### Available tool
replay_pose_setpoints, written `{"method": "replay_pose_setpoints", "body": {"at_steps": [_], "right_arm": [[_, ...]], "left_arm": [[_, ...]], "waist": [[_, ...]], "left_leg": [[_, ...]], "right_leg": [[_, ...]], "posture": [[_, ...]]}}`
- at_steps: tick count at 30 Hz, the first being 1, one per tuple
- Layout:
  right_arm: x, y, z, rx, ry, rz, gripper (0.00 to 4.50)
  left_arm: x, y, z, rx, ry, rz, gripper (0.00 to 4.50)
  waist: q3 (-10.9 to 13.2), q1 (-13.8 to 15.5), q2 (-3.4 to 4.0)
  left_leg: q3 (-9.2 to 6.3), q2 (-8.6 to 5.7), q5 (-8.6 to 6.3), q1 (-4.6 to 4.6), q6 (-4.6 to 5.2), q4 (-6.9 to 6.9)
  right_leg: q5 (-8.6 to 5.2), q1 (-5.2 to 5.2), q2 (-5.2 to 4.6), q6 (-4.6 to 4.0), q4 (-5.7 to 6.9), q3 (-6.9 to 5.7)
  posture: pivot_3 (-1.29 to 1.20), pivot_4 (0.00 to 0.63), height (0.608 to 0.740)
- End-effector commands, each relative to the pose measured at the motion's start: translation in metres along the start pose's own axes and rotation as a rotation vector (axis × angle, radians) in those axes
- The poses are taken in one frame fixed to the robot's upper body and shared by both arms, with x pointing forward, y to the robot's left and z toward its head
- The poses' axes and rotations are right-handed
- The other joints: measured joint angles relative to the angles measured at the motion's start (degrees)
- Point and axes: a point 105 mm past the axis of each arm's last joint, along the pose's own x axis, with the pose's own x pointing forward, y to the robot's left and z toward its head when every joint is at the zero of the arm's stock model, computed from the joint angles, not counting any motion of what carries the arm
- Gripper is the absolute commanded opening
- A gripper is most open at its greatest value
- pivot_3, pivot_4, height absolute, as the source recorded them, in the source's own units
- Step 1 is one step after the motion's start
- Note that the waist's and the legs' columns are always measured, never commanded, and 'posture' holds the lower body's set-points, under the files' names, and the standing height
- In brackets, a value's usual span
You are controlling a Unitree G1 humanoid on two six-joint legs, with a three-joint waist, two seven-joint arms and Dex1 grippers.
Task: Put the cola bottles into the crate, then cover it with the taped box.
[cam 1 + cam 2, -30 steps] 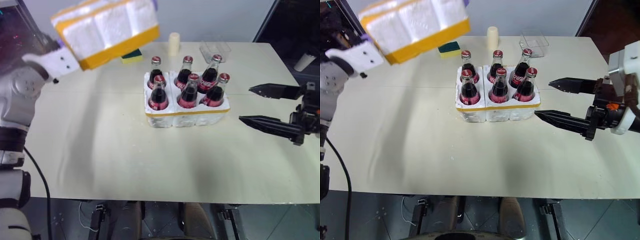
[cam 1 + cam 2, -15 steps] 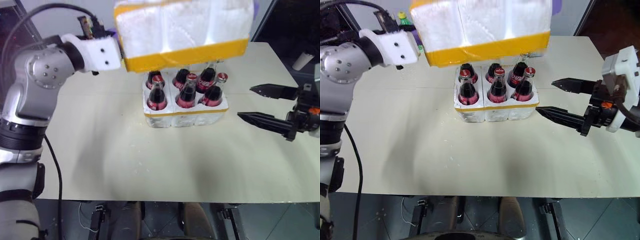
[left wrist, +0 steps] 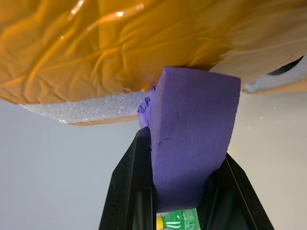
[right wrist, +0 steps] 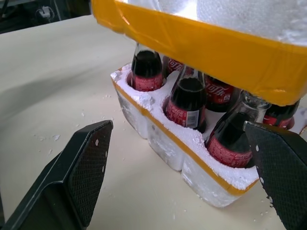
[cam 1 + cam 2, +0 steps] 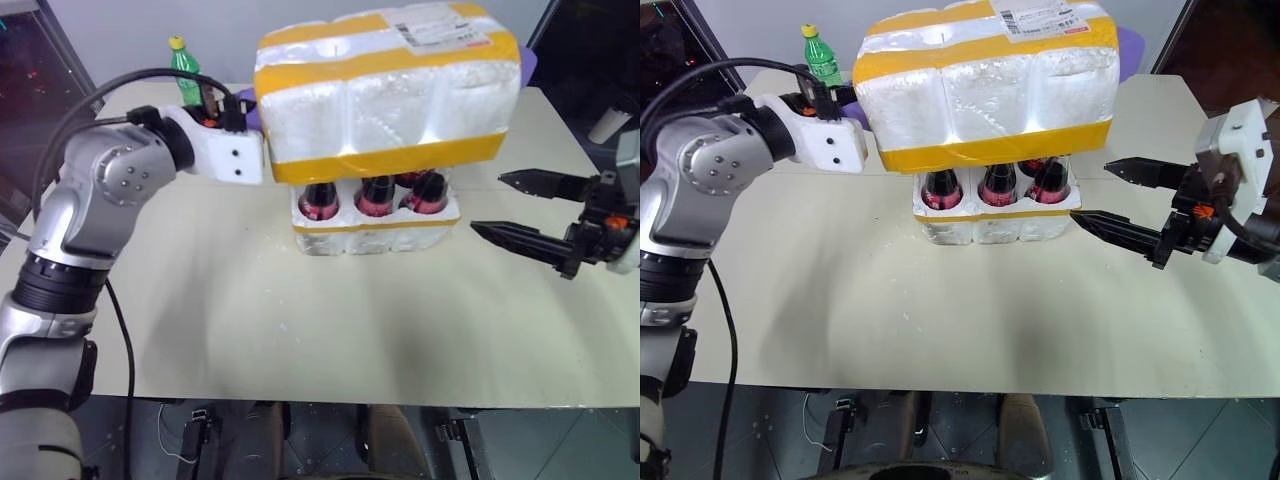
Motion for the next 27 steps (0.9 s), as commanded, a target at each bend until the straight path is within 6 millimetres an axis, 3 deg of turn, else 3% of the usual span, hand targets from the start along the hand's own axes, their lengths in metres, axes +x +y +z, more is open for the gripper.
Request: {"method": "replay_pose_setpoints", "body": {"at_steps": [1,7,17,21,27], "right_arm": [[-0.001,-0.001,0.009,-0.039,-0.039,-0.017,4.5],[-0.002,0.0,0.009,-0.04,-0.049,-0.025,4.5],[0.0,-0.001,0.009,-0.038,-0.06,-0.029,4.5],[-0.002,-0.002,0.003,-0.041,-0.031,-0.031,4.5],[-0.015,-0.01,-0.009,-0.033,0.025,-0.071,4.5]], "left_arm": [[0.004,-0.01,0.001,0.026,-0.008,-0.038,1.46],[0.004,-0.01,-0.001,0.059,-0.003,-0.041,4.42],[-0.001,-0.012,-0.001,0.046,0.006,-0.051,4.48],[-0.022,-0.026,-0.01,-0.01,0.015,-0.096,4.48],[-0.059,-0.043,-0.024,-0.357,0.0,-0.158,4.48]], "waist": [[0.0,0.0,0.0],[0.0,-0.06,0.0],[0.0,-0.12,0.0],[0.0,-0.41,0.01],[0.0,-0.14,0.01]], "left_leg": [[0.0,0.0,0.0,0.0,0.0,0.0],[0.0,0.0,0.0,-0.01,0.0,0.0],[-0.01,0.0,0.0,0.0,0.0,-0.01],[-0.01,0.0,0.0,0.01,0.0,-0.03],[-0.01,0.01,0.0,0.06,0.01,-0.04]], "right_leg": [[0.0,0.0,0.0,0.0,0.0,0.0],[0.0,-0.02,0.0,0.0,0.0,0.0],[0.0,-0.02,0.01,0.0,0.01,0.0],[0.0,-0.02,0.0,0.0,0.01,0.01],[0.0,-0.03,0.01,-0.01,0.07,0.01]], "posture": [[0.0,0.15,0.739],[0.0,0.15,0.739],[0.0,0.15,0.739],[0.0,0.15,0.739],[0.0,0.15,0.739]]}}
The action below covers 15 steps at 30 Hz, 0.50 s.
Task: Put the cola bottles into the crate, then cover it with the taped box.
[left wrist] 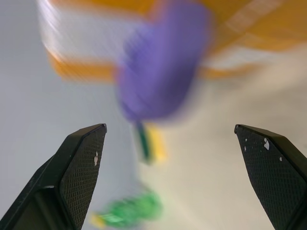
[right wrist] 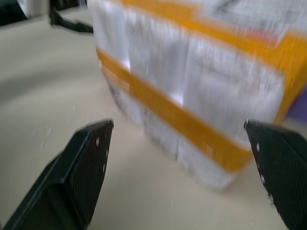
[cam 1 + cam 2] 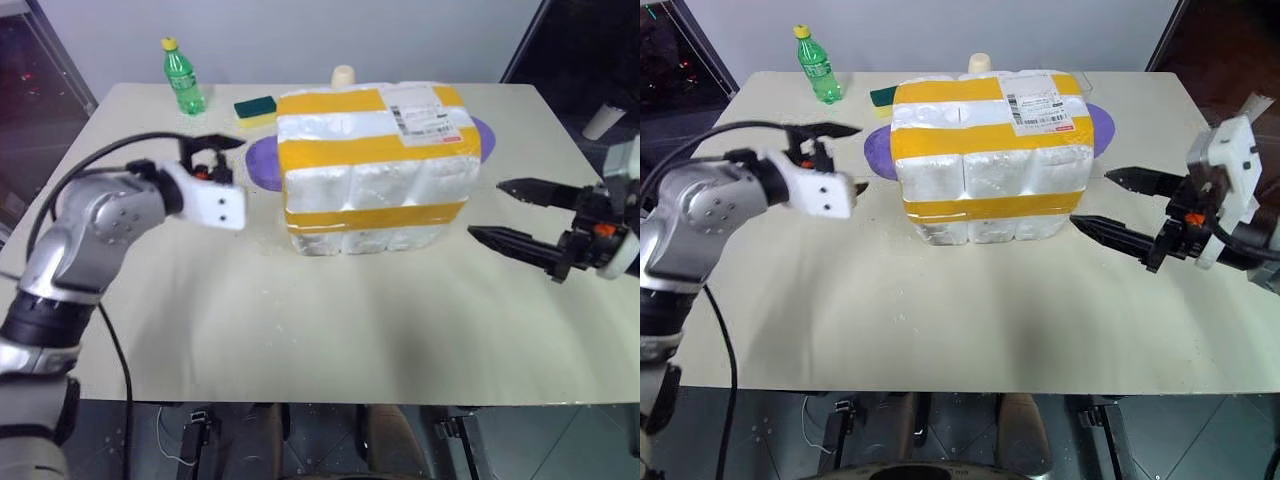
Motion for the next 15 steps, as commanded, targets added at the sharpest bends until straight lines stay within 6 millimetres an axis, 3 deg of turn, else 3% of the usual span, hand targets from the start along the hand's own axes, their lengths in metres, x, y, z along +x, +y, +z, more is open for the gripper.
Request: {"method": "replay_pose_setpoints", "body": {"at_steps": [1,4,6,9,11,15], "right_arm": [[-0.014,-0.008,0.011,-0.061,-0.019,-0.05,4.5],[-0.018,-0.014,0.009,-0.057,-0.008,-0.06,4.5],[-0.019,-0.016,0.008,-0.053,-0.001,-0.054,4.5],[-0.019,-0.017,0.008,-0.047,0.009,-0.022,4.5],[-0.02,-0.017,0.006,-0.047,0.017,0.001,4.5],[-0.018,-0.019,0.004,-0.045,0.019,0.022,4.5]], "left_arm": [[-0.027,0.019,0.001,-0.152,-0.074,0.038,4.48],[-0.043,0.007,-0.01,-0.387,-0.113,-0.073,4.48],[-0.059,0.003,-0.017,-0.734,-0.143,-0.175,4.48],[-0.094,0.007,-0.008,-1.143,-0.285,-0.393,4.48],[-0.107,0.011,-0.011,-1.209,-0.283,-0.453,4.48],[-0.107,0.024,-0.013,-1.19,-0.279,-0.435,4.48]], "waist": [[0.0,0.3,0.0],[0.0,0.16,0.0],[0.0,0.02,0.0],[0.01,-0.43,0.0],[0.01,-0.63,0.01],[0.0,-0.1,0.03]], "left_leg": [[0.0,0.0,0.0,-0.02,0.0,0.03],[0.0,0.0,0.0,0.0,0.0,0.08],[0.02,0.0,0.0,0.06,0.0,0.06],[-0.01,0.03,0.0,0.09,0.0,0.02],[0.0,0.03,0.0,0.12,0.0,-0.01],[0.01,0.03,0.0,0.21,0.0,-0.04]], "right_leg": [[0.0,0.02,-0.01,0.0,0.0,0.0],[0.0,0.09,-0.01,0.0,-0.07,0.0],[-0.01,0.12,-0.01,-0.01,-0.07,0.01],[-0.02,0.09,0.03,-0.01,-0.01,0.0],[-0.03,0.08,0.04,-0.01,-0.01,0.01],[-0.06,0.15,0.04,-0.07,-0.01,0.0]], "posture": [[0.0,0.15,0.739],[0.0,0.15,0.739],[0.0,0.15,0.739],[0.0,0.15,0.739],[0.0,0.15,0.739],[0.0,0.15,0.739]]}}
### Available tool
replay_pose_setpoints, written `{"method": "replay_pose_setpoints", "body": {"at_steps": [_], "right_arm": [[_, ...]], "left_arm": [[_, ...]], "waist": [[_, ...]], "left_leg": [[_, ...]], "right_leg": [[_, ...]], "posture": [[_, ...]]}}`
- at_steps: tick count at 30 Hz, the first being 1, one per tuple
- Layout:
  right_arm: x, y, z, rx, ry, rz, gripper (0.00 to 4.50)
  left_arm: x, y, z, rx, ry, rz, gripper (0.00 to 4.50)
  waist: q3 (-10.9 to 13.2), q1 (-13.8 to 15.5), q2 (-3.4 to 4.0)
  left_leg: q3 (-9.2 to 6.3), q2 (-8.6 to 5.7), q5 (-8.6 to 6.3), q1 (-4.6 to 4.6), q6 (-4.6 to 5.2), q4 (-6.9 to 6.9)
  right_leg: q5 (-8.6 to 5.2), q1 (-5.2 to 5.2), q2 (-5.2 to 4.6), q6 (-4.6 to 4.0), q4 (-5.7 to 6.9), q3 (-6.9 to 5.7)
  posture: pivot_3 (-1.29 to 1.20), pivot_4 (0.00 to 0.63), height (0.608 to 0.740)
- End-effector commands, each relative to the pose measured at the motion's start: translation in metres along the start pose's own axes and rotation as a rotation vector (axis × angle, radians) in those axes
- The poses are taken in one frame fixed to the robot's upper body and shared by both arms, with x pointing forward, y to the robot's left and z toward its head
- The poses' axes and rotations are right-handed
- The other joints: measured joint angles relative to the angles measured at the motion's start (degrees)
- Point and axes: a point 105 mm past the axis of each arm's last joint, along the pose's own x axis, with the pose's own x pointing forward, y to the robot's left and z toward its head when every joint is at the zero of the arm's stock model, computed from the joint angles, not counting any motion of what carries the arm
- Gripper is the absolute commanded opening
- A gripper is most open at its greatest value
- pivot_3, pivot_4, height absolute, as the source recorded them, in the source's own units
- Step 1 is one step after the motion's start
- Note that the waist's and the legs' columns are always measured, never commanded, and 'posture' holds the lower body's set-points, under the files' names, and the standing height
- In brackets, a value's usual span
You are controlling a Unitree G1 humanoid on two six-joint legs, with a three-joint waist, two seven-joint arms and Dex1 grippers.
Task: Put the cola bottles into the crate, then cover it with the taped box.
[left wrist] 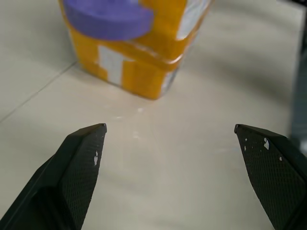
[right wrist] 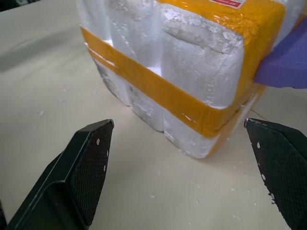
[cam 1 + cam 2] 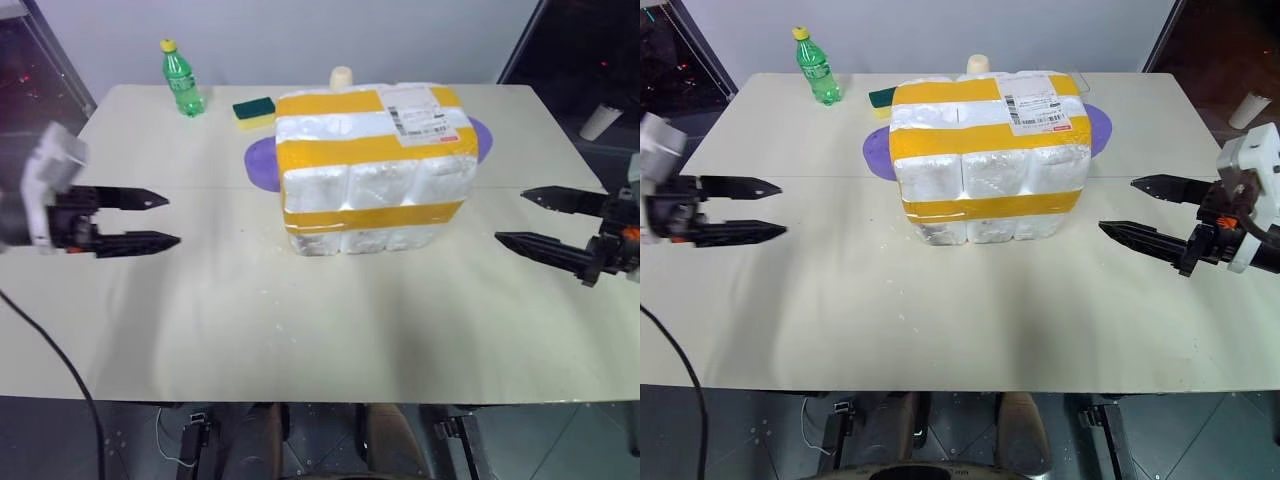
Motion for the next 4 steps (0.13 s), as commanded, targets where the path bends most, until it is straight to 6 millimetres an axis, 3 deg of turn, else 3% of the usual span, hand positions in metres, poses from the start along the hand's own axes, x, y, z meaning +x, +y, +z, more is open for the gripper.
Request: {"method": "replay_pose_setpoints", "body": {"at_steps": [1,4], "right_arm": [[-0.0004,-0.0006,0.0096,-0.049,-0.021,0.01,4.5],[0.0029,-0.0016,0.0069,-0.04,-0.023,0.017,4.5]], "left_arm": [[-0.0022,-0.0019,0.0164,0.032,-0.037,-0.017,4.48],[0.0009,-0.0036,0.0238,0.048,-0.054,-0.023,4.48]], "waist": [[0.0,0.19,0.0],[0.0,0.18,-0.01]], "left_leg": [[0.0,0.0,0.0,-0.01,0.0,0.02],[0.0,0.0,0.0,-0.03,0.0,0.04]], "right_leg": [[0.0,0.0,0.0,-0.01,0.0,0.0],[0.0,0.01,0.0,-0.01,-0.03,0.01]], "posture": [[0.0,0.15,0.739],[0.0,0.15,0.739]]}}
